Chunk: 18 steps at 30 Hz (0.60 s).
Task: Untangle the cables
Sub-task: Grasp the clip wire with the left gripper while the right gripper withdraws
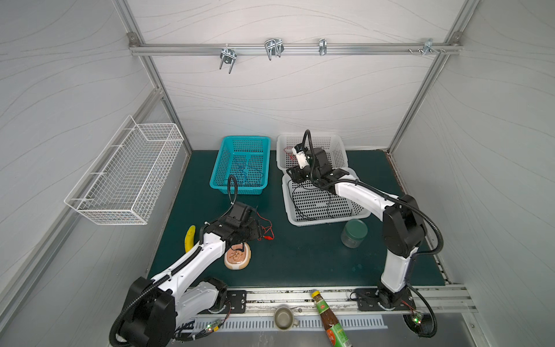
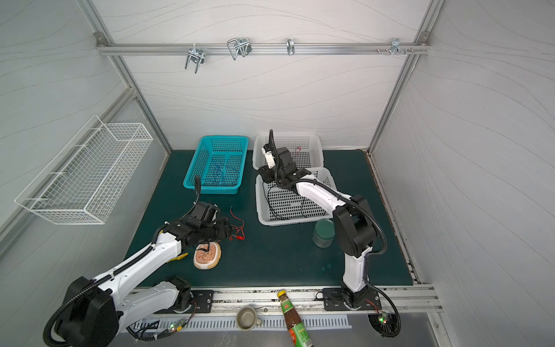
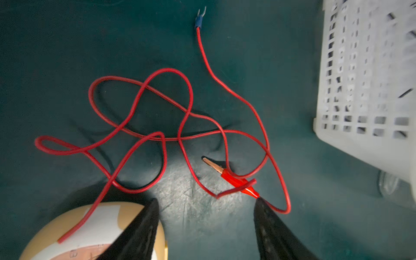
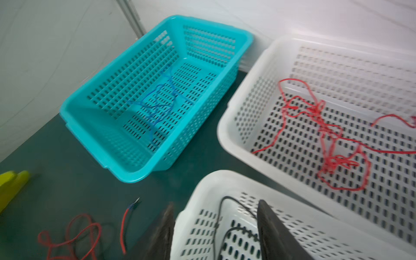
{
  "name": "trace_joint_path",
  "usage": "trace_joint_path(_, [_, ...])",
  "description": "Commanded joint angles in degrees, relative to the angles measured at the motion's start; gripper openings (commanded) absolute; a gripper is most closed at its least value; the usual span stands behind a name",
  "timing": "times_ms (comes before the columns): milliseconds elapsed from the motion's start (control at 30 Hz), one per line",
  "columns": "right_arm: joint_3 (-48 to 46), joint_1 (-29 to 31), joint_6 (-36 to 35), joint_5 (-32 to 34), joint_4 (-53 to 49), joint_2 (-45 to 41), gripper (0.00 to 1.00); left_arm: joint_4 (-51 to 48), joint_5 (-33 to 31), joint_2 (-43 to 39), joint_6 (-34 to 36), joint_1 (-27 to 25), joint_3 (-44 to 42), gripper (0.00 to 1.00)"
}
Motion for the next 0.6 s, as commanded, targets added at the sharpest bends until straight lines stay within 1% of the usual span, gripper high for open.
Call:
trace_joint_path(0, [-0.9,2.4,-2.9,-1.2,-2.3,-1.9,0.59,1.4,-2.6,1.5,0.1,-1.0,2.3,0.66])
trace_joint_path(100, [-1.9,4.0,-3.0,-1.5,-1.9,-2.5,0.59,2.9,-2.4,2.8,0.3,-1.6,2.6,0.64])
trace_joint_path(233, [-3.4,4.6,-1.8,-1.8,-1.2,-3.4,0.59,4.1,-2.3,5.2,0.5,-2.1,3.4,0.56])
trace_joint_path(400, [-4.9,4.9,-0.9,-2.2,-1.2,-4.5,0.59,5.8,-2.2,7.1,0.5,-2.3,3.7,0.44])
trace_joint_path(567, [-6.3,5.3,-0.9,-2.2,-1.3,-5.2,0.59,8.5,-0.7,8.0,0.6,-2.5,3.6,0.37])
